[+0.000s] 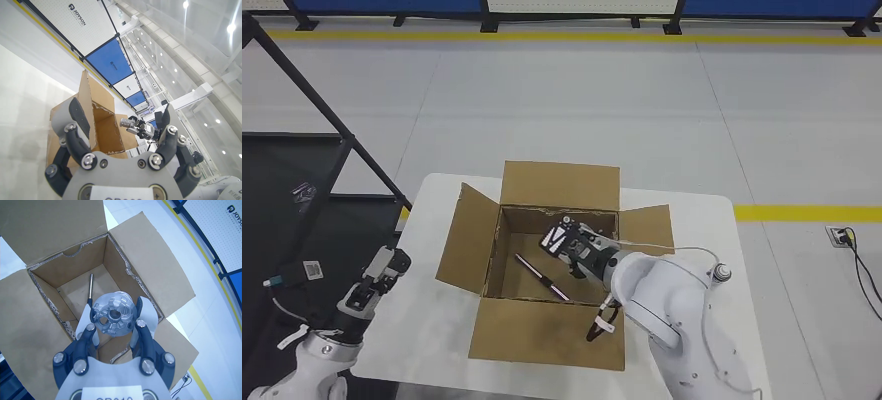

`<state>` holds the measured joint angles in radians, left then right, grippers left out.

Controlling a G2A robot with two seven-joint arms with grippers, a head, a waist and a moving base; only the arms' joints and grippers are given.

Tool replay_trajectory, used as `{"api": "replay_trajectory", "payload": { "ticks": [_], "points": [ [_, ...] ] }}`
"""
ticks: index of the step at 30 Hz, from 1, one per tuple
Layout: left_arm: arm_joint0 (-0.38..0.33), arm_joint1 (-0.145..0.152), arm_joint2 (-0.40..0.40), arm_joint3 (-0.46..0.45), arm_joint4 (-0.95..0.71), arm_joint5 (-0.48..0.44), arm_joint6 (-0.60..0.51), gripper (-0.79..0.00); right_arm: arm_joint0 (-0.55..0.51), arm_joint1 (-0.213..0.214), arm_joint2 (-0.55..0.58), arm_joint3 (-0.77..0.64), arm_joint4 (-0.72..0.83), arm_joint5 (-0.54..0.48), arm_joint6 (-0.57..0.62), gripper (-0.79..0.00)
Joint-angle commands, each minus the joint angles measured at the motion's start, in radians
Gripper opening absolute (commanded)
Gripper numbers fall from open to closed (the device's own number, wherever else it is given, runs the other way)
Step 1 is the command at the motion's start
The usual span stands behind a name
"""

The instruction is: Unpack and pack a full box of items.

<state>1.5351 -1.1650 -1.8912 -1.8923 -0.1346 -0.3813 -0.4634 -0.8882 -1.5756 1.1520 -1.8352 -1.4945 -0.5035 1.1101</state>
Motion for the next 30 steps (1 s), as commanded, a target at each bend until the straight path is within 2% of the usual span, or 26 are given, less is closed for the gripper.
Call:
{"api": "replay_trajectory", "payload": {
  "ticks": [1,11,14,16,19,25,30],
  "points": [
    [0.001,0.000,0.001,0.000,0.001,0.000,0.003,0.000,0.000,0.000,0.000,0.000,0.000,0.000,0.000,-0.785],
    [0.001,0.000,0.001,0.000,0.001,0.000,0.003,0.000,-0.003,0.000,0.002,0.001,0.000,0.005,-0.006,-0.785],
    [0.001,0.000,0.001,0.000,0.001,0.000,0.003,0.000,-0.019,-0.001,0.028,-0.007,0.008,0.119,-0.035,-0.785],
    [0.001,0.000,0.001,0.000,0.001,0.000,0.003,0.000,-0.036,0.000,0.075,-0.041,0.047,0.196,-0.031,-0.785],
    [0.001,0.000,0.001,0.000,0.001,0.000,0.003,0.000,-0.087,0.009,0.174,-0.131,0.112,0.248,0.002,-0.785],
    [0.001,0.000,0.001,0.000,0.001,0.000,0.003,0.000,-0.198,0.031,0.379,-0.277,0.223,0.287,0.089,-0.785],
    [0.001,0.000,0.001,0.000,0.001,0.000,0.003,0.000,-0.303,0.051,0.550,-0.365,0.336,0.256,0.163,-0.785]
  ]
}}
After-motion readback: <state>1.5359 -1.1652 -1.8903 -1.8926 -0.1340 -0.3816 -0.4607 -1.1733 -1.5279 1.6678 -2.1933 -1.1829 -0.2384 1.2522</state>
